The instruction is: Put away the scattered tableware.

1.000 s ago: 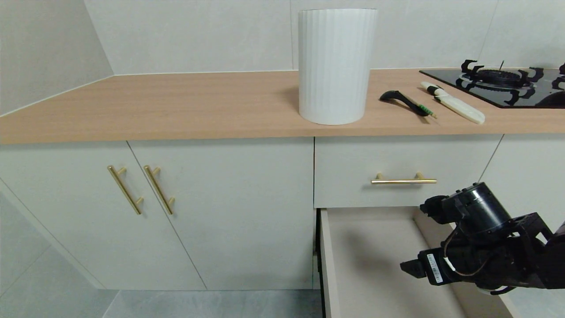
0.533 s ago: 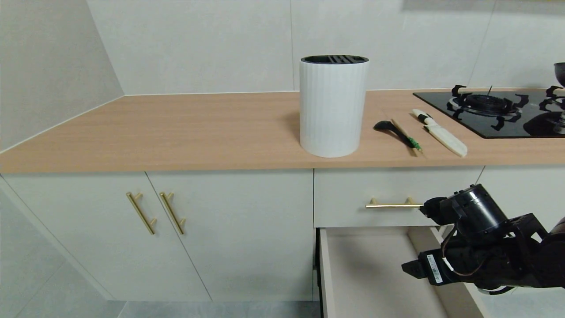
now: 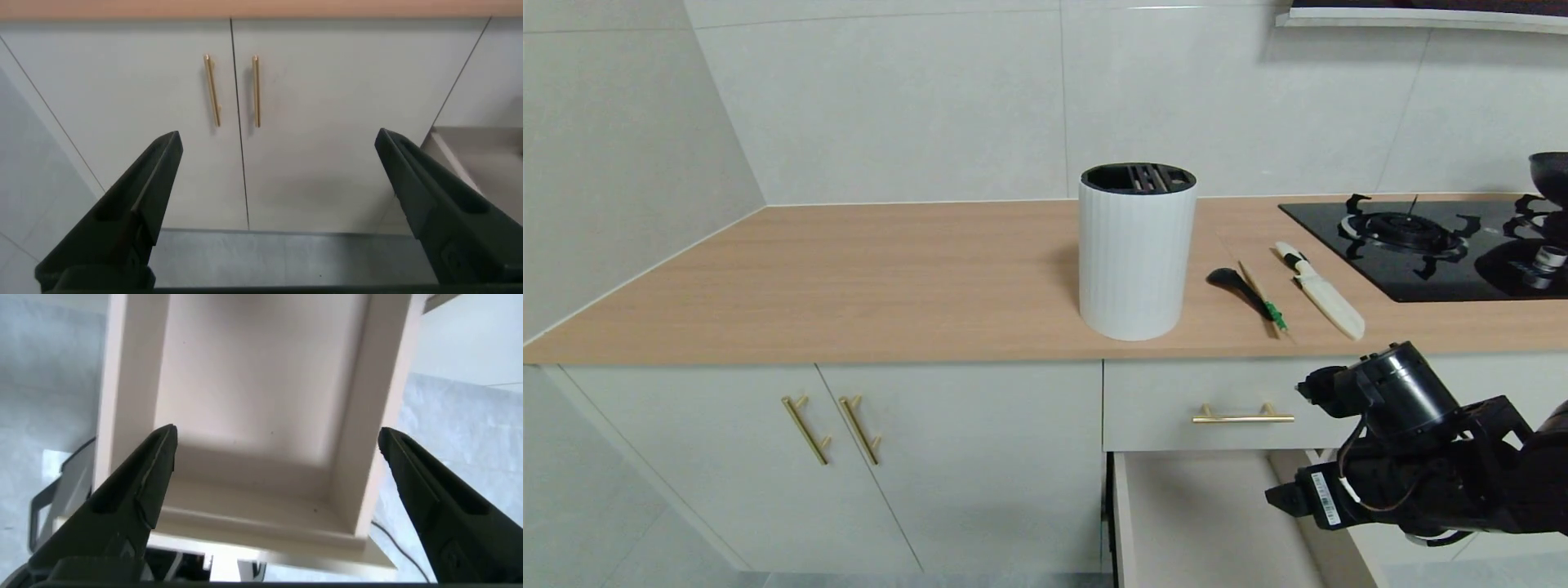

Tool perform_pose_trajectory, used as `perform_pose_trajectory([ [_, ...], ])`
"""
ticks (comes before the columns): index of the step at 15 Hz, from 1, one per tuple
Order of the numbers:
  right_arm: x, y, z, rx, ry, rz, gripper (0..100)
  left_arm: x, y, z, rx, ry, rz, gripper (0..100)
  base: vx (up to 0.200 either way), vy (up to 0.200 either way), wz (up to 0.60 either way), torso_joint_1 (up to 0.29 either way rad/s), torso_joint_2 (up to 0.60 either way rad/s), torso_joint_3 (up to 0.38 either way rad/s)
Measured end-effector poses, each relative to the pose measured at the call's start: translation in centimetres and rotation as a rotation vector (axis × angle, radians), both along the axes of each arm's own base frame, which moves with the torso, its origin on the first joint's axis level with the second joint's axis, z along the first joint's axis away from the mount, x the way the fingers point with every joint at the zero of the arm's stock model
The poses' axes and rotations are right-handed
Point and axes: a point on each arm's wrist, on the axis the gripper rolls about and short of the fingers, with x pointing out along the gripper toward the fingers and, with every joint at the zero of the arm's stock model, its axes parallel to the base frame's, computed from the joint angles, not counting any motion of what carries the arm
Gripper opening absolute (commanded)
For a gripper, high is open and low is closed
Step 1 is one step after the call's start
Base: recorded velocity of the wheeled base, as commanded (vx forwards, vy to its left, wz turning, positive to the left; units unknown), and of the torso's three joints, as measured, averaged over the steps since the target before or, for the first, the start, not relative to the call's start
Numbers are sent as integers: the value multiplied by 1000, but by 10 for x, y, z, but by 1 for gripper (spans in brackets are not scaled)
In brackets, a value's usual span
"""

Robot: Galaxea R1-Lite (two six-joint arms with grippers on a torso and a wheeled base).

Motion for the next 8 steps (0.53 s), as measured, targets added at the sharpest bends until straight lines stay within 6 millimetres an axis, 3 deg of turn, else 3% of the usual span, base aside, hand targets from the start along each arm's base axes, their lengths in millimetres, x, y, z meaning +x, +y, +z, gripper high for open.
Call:
perform_pose_trajectory([
  [4, 0, 0, 15, -26, -63, 41, 100, 0, 0, 0, 0, 0, 0, 100, 0, 0, 0, 22, -44, -29],
  [8, 19, 5, 74, 24, -224, 53, 100, 0, 0, 0, 0, 0, 0, 100, 0, 0, 0, 0, 0, 0],
])
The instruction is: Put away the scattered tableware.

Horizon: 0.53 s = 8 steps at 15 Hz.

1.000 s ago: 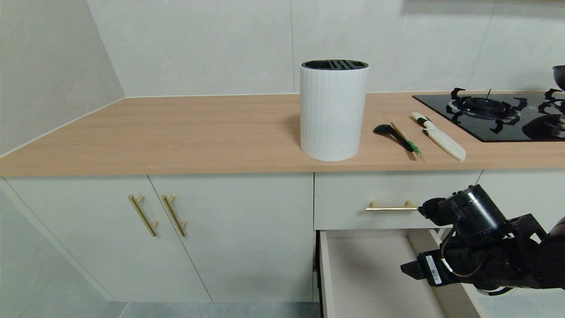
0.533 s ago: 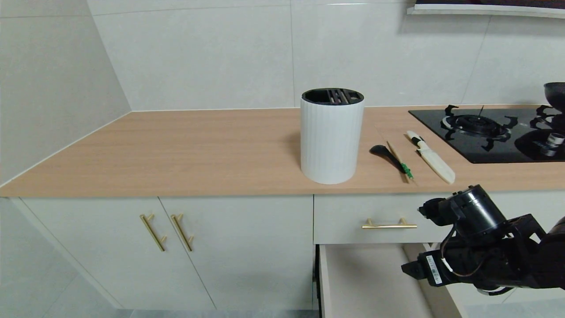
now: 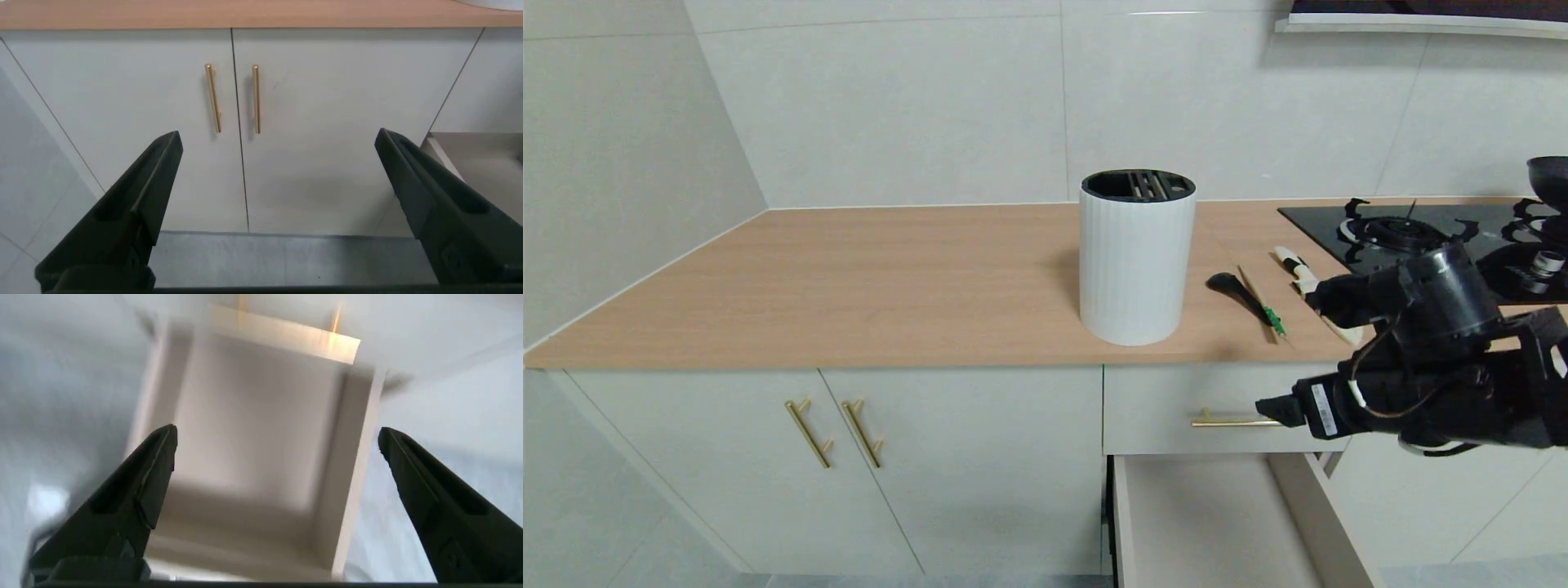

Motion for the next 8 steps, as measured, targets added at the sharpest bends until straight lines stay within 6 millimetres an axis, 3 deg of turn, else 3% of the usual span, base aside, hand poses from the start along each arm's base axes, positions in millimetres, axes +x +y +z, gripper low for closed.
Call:
perform_pose_trajectory([
  [2, 5, 1, 24, 23, -32, 5, 100, 0, 0, 0, 1, 0, 0, 100, 0, 0, 0, 0, 0, 0],
  [8, 20, 3, 41, 124, -158, -52, 100, 0, 0, 0, 0, 0, 0, 100, 0, 0, 0, 0, 0, 0],
])
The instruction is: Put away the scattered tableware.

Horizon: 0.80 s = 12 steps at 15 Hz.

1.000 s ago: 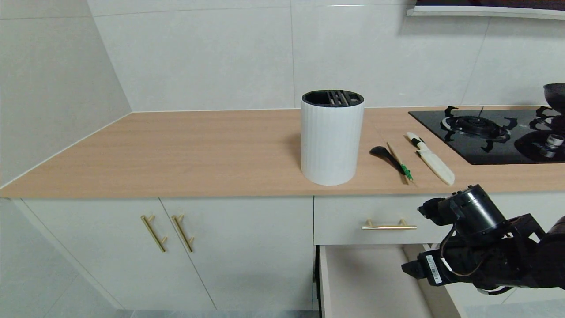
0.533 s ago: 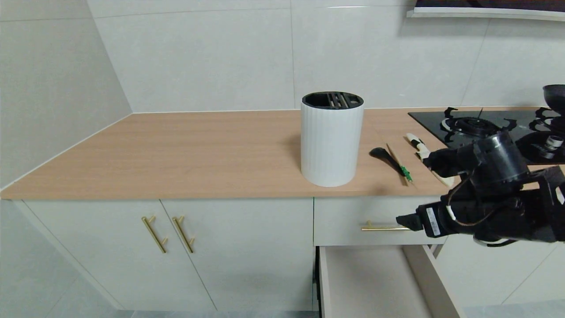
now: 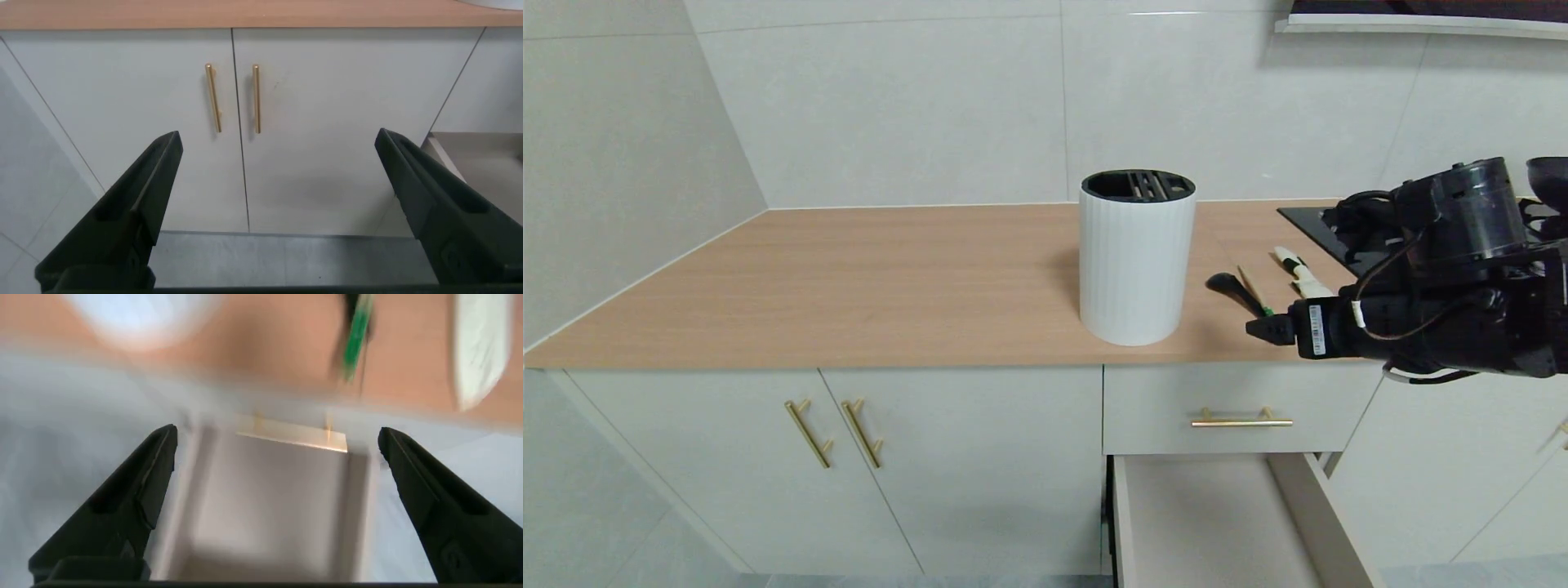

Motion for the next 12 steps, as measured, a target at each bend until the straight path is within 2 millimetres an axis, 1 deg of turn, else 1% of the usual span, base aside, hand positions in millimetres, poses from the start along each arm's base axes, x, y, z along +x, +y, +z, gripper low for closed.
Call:
perform_pose_trajectory([
  [6, 39, 2, -17, 21, 2, -148, 100, 0, 0, 0, 0, 0, 0, 100, 0, 0, 0, 0, 0, 0],
  [9, 61, -2, -31, 23, 21, -217, 100, 0, 0, 0, 0, 0, 0, 100, 0, 0, 0, 0, 0, 0],
  [11, 76, -4, -38, 29, -11, -251, 100, 0, 0, 0, 0, 0, 0, 100, 0, 0, 0, 0, 0, 0],
  [12, 80, -4, -42, 28, -13, -257, 100, 0, 0, 0, 0, 0, 0, 100, 0, 0, 0, 0, 0, 0],
])
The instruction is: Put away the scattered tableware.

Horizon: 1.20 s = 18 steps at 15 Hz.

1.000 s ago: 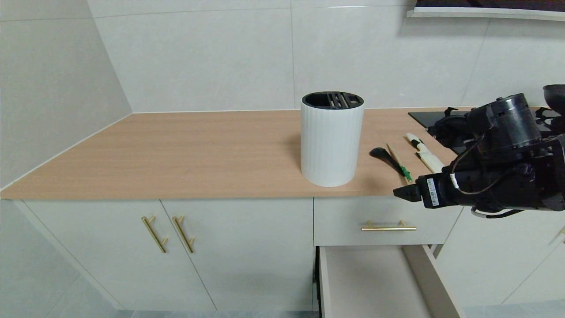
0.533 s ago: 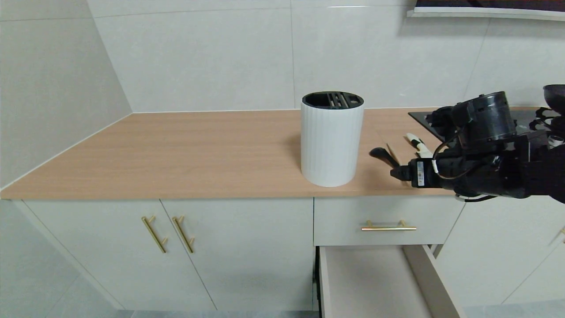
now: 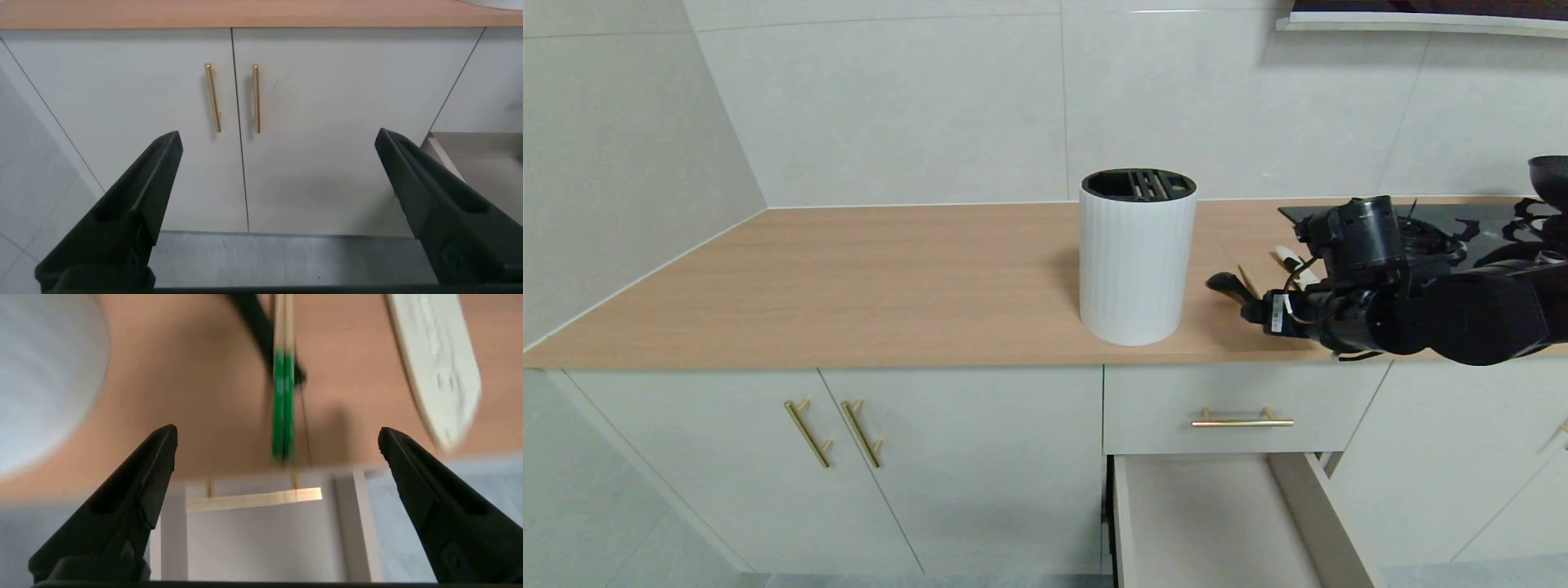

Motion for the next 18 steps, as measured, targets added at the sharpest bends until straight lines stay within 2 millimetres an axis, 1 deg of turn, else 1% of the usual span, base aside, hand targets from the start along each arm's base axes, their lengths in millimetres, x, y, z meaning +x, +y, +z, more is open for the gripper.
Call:
perform_pose_trajectory([
  [4, 6, 0, -11, -11, 26, -5, 100, 0, 0, 0, 0, 0, 0, 100, 0, 0, 0, 0, 0, 0],
  [9, 8, 0, -15, -15, 37, -7, 100, 0, 0, 0, 0, 0, 0, 100, 0, 0, 0, 0, 0, 0],
  [10, 8, 0, -16, -15, 38, -7, 0, 0, 0, 0, 0, 0, 0, 100, 0, 0, 0, 0, 0, 0],
  [15, 11, 1, -23, -21, 56, -6, 0, 0, 0, 0, 0, 0, 0, 100, 0, 0, 0, 0, 0, 0],
  [18, 11, 1, -24, -22, 58, -8, 0, 0, 0, 0, 0, 0, 0, 100, 0, 0, 0, 0, 0, 0],
])
